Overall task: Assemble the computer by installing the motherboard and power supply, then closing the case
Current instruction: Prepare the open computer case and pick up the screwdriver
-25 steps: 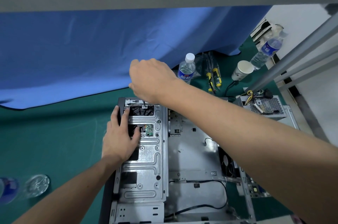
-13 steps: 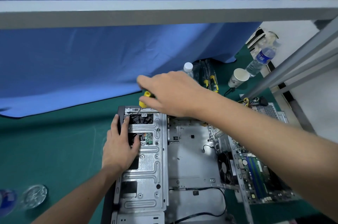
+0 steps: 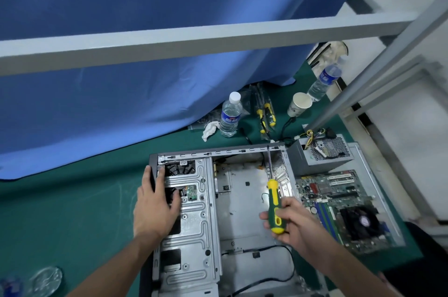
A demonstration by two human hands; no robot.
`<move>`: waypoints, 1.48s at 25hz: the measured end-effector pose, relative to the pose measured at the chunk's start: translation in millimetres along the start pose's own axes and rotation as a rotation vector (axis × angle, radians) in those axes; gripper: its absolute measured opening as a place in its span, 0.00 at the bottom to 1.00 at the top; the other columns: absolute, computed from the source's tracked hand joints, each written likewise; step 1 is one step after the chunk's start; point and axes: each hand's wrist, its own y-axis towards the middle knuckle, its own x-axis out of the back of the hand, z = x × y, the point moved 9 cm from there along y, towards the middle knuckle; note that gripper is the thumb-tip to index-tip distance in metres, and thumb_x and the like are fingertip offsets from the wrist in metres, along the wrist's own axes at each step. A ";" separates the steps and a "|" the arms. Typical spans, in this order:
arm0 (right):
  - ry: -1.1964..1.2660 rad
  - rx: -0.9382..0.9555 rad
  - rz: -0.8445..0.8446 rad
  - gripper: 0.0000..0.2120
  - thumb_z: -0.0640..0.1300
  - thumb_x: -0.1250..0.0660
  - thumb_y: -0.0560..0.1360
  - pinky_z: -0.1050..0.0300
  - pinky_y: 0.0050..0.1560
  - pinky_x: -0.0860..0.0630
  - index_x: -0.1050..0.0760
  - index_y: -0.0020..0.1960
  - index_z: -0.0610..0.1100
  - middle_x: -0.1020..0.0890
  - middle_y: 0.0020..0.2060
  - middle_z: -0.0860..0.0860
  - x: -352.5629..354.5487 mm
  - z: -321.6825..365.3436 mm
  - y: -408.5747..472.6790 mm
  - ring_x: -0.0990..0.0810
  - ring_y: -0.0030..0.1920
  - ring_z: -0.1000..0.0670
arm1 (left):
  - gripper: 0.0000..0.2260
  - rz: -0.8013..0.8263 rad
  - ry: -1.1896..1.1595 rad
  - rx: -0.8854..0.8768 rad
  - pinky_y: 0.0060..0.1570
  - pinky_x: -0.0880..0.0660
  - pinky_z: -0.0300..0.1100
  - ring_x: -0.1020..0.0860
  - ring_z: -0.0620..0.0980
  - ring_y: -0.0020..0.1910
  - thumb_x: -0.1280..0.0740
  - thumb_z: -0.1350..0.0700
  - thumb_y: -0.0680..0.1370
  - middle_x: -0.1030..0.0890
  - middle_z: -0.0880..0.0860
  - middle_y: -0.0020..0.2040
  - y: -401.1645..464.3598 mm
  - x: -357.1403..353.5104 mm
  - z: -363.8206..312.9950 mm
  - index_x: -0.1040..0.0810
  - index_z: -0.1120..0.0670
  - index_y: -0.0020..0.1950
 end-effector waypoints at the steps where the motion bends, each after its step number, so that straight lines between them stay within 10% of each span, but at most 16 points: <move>1: -0.024 -0.003 -0.004 0.18 0.39 0.32 0.70 0.49 0.46 0.22 0.32 0.59 0.42 0.17 0.53 0.35 4.2 -6.6 -4.9 0.17 0.47 0.42 | 0.31 0.004 0.011 -0.002 0.59 0.26 0.58 0.37 0.59 0.72 0.37 0.45 0.79 0.48 0.53 0.80 -0.9 -0.8 -0.3 0.42 0.50 0.80; 9: -0.228 0.005 0.010 0.19 0.33 0.29 0.74 0.50 0.51 0.18 0.26 0.62 0.45 0.18 0.54 0.39 13.2 -27.5 -36.1 0.16 0.53 0.42 | 0.25 0.032 0.160 0.021 0.72 0.41 0.57 0.42 0.56 0.76 0.43 0.42 0.82 0.41 0.57 0.78 -19.8 15.5 -45.7 0.37 0.51 0.77; 13: -0.473 0.126 0.041 0.19 0.37 0.27 0.74 0.52 0.49 0.18 0.24 0.64 0.46 0.17 0.51 0.43 -0.6 -16.6 -32.2 0.15 0.46 0.46 | 0.19 0.442 -0.446 -0.094 0.52 0.29 0.30 0.27 0.32 0.51 0.42 0.39 0.81 0.26 0.44 0.58 -106.5 -28.1 -148.3 0.27 0.49 0.65; 17: -0.749 0.175 0.202 0.26 0.46 0.29 0.76 0.46 0.59 0.22 0.30 0.72 0.53 0.18 0.54 0.49 -36.5 -36.5 -36.8 0.17 0.52 0.42 | 0.13 0.327 -0.562 0.135 0.37 0.30 0.42 0.28 0.46 0.34 0.39 0.52 0.83 0.24 0.51 0.35 -135.1 -40.4 -135.9 0.23 0.58 0.44; 20: -1.049 0.310 0.166 0.28 0.54 0.36 0.80 0.65 0.60 0.28 0.41 0.77 0.56 0.24 0.59 0.58 -28.2 -29.9 -41.6 0.24 0.58 0.59 | 0.14 0.209 -0.386 0.228 0.28 0.33 0.33 0.28 0.45 0.30 0.38 0.50 0.83 0.24 0.51 0.34 -126.3 -17.0 -97.3 0.27 0.55 0.40; 24: -1.494 0.504 -0.047 0.28 0.48 0.43 0.83 0.59 0.71 0.37 0.48 0.80 0.52 0.33 0.68 0.56 4.7 -12.4 -46.1 0.40 0.70 0.56 | 0.13 0.191 -0.080 0.300 0.35 0.31 0.42 0.25 0.50 0.36 0.40 0.48 0.83 0.21 0.53 0.42 -115.7 -2.0 -52.9 0.27 0.56 0.46; 31: -1.581 0.503 -0.103 0.27 0.40 0.43 0.83 0.62 0.74 0.42 0.46 0.80 0.48 0.33 0.68 0.55 26.6 -21.1 -42.2 0.41 0.70 0.56 | 0.13 0.217 -0.037 0.266 0.40 0.32 0.42 0.27 0.47 0.37 0.35 0.46 0.81 0.23 0.53 0.47 -96.8 1.8 -47.9 0.30 0.55 0.50; 37: -1.262 0.592 -0.271 0.22 0.40 0.41 0.82 0.62 0.71 0.39 0.36 0.75 0.49 0.28 0.66 0.56 53.8 12.6 -47.0 0.35 0.67 0.57 | 0.25 -0.026 0.115 -0.287 0.54 0.25 0.52 0.25 0.59 0.56 0.26 0.51 0.74 0.24 0.61 0.58 -106.4 11.6 -137.8 0.26 0.62 0.65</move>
